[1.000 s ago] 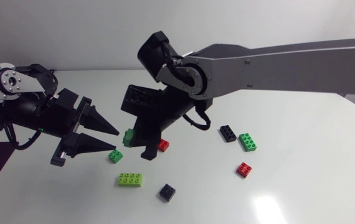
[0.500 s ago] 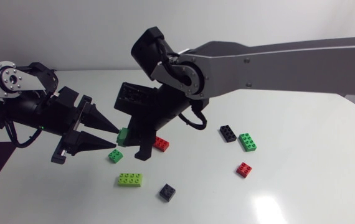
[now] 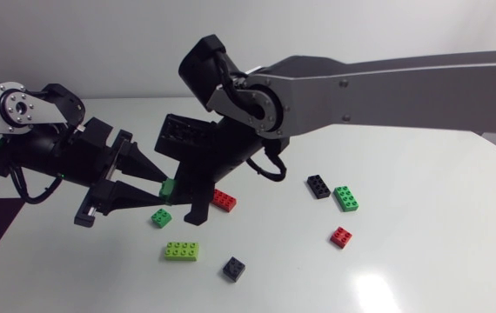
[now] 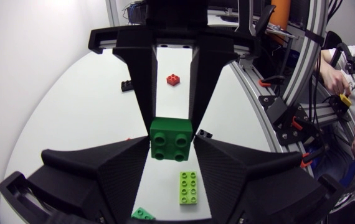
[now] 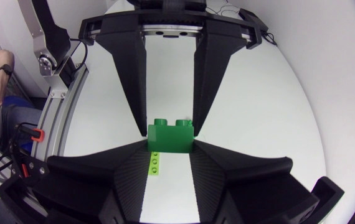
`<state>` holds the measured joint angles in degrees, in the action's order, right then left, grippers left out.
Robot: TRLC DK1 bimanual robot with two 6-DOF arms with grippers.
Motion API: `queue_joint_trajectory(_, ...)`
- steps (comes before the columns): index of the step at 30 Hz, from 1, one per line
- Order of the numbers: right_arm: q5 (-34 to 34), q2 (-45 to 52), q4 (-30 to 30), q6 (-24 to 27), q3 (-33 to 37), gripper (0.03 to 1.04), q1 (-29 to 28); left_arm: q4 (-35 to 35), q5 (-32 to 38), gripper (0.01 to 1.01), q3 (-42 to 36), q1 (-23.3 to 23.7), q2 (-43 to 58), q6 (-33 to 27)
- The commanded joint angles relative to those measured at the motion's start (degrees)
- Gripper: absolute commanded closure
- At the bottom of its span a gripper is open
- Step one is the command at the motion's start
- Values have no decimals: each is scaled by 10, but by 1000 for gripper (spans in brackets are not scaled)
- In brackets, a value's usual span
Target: Separate the duplo bricks
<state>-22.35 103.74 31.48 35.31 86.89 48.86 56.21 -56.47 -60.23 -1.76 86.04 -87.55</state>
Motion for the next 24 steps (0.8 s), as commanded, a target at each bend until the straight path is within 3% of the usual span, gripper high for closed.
queue_joint_trajectory(1,-3,2,0,-9,12,838,6,6,-7,515,-16,-3,18,-4)
queue_joint_trajectory(9,-3,2,0,-8,12,838,6,6,-7,525,-16,-3,20,-5)
queue_joint_trajectory(13,-3,1,1,-9,11,838,6,6,-7,752,-15,-7,20,-4)
queue_joint_trajectory(21,-9,-8,2,-7,-1,834,6,20,-8,770,-18,-11,18,-5)
queue_joint_trajectory(22,-10,-9,3,-6,-2,811,6,20,-8,770,-19,-11,18,-5)
queue_joint_trajectory(24,-10,-15,2,-4,-9,590,6,20,-8,770,-21,-6,18,-5)
